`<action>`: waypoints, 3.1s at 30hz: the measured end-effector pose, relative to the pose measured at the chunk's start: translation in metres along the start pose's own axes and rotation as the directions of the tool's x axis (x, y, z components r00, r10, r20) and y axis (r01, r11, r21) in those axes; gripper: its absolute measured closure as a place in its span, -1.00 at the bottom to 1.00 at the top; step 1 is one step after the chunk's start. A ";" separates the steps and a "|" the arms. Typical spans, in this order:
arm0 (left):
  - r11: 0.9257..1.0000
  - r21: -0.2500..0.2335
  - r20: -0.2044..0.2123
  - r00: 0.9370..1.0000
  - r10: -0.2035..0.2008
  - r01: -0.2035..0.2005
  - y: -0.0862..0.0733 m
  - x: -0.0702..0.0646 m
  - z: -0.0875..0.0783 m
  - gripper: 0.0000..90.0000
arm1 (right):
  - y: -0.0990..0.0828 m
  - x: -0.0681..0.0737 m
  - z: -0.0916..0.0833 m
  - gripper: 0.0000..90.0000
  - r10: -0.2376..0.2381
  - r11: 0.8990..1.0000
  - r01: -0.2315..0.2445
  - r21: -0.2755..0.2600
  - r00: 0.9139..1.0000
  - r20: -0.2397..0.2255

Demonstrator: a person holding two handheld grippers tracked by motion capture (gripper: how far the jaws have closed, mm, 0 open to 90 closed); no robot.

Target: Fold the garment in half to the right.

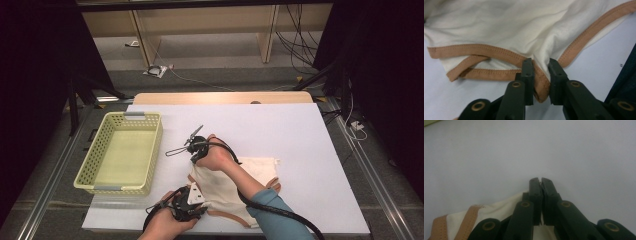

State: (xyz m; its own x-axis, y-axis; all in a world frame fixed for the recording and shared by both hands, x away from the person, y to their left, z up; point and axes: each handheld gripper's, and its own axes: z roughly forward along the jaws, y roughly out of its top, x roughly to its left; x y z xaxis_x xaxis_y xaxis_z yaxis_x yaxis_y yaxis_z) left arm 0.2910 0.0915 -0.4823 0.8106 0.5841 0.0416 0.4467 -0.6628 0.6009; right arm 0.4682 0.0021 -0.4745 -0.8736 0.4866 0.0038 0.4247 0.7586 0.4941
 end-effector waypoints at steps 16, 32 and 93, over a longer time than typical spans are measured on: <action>0.999 -0.034 0.031 0.999 0.010 -0.008 -0.006 0.003 -0.004 0.86 | 0.002 0.005 -0.001 0.98 -0.025 1.000 0.025 0.008 0.999 0.028; 0.997 -0.071 0.059 0.998 -0.015 0.019 -0.006 0.007 -0.015 0.86 | 0.007 0.005 -0.009 0.98 -0.024 0.999 0.024 -0.030 0.999 0.021; 0.996 -0.086 0.025 1.000 -0.005 0.007 -0.021 0.021 -0.051 0.86 | 0.036 0.023 -0.026 0.98 -0.038 0.986 0.037 -0.162 0.999 -0.003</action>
State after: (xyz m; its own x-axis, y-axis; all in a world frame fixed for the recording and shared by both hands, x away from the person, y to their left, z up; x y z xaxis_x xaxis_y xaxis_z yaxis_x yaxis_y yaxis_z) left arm 0.2798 0.1412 -0.4535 0.8177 0.5753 0.0182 0.4185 -0.6159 0.6674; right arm 0.4572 0.0291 -0.4337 -0.8900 0.4559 -0.0120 0.3481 0.6962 0.6278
